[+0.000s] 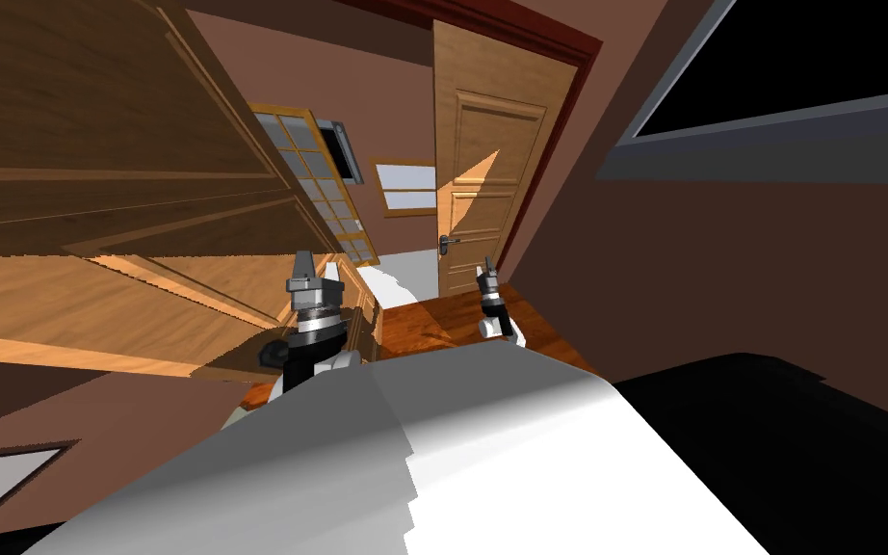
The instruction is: Pull the door open
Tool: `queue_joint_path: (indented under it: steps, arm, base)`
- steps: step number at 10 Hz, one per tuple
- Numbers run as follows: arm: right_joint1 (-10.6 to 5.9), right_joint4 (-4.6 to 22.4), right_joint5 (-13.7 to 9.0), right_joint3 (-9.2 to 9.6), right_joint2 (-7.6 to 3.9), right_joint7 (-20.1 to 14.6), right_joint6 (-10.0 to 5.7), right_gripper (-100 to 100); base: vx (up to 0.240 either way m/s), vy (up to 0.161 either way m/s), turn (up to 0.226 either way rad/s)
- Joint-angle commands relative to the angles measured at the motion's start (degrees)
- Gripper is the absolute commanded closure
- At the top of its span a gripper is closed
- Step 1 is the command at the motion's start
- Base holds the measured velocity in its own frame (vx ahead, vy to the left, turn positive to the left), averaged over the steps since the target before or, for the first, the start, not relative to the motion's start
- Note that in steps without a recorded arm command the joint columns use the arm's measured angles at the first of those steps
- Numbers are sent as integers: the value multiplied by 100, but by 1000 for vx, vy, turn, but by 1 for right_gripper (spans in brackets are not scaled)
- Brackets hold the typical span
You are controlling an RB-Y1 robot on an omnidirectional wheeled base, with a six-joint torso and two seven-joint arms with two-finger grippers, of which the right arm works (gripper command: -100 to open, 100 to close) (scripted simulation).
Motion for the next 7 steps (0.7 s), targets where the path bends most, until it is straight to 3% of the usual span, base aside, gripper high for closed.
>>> queue_joint_path:
  steps: [1, 3, 4, 7]
  arm:
    - [-170, 286, -126, -6, -51, 49, 40, -100]
    - [-381, 635, -297, -16, -134, 105, 82, -100]
    - [-381, 691, -297, -16, -134, 105, 82, -100]
    - [-703, 1234, -559, -30, -258, 190, 147, -100]
  base:
    - [68, -25, 122]
    - [91, -34, 105]
    - [66, -28, 50]
    - [69, -29, 123]
